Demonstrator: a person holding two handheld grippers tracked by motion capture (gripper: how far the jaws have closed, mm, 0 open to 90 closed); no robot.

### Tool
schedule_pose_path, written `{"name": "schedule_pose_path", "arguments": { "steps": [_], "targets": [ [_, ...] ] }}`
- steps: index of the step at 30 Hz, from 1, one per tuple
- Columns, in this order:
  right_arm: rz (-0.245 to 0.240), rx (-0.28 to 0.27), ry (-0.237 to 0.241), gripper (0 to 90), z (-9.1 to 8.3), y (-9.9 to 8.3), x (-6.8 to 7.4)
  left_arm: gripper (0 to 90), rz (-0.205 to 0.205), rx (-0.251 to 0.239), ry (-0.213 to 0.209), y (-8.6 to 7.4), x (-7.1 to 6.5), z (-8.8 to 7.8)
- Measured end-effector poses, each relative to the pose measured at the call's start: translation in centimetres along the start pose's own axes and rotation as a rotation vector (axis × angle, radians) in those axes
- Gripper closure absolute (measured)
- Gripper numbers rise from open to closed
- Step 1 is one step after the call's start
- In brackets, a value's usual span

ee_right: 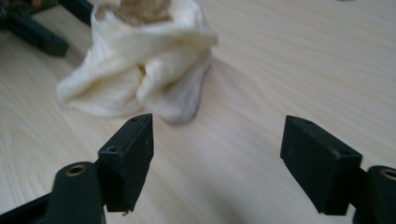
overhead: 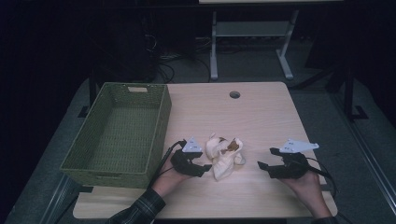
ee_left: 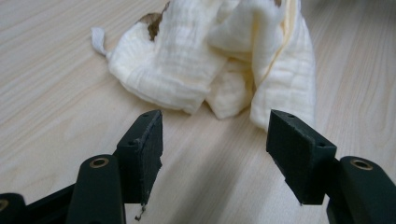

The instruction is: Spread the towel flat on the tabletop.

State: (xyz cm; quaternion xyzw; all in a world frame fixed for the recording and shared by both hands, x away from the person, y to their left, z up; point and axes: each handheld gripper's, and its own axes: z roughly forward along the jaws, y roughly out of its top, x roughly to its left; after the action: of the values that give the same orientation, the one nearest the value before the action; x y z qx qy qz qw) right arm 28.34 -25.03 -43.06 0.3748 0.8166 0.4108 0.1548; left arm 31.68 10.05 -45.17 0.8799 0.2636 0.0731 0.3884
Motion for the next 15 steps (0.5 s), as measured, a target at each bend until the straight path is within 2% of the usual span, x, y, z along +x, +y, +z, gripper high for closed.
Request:
{"name": "schedule_pose_path", "arguments": {
  "steps": [7,13,15],
  "targets": [
    [-0.023,-0.04,0.042,40.5,1.1,3.0,0.5,35.6,0.007,0.014,0.01,-0.1,0.0,0.2],
    [-0.056,-0.06,0.061,48.1,2.3,5.5,0.5,35.7,0.011,0.01,0.019,-0.1,0.2,0.2],
    [-0.058,-0.06,0.06,49.0,2.4,5.8,0.5,35.7,0.011,0.011,0.019,-0.1,0.2,0.2]
  ]
}}
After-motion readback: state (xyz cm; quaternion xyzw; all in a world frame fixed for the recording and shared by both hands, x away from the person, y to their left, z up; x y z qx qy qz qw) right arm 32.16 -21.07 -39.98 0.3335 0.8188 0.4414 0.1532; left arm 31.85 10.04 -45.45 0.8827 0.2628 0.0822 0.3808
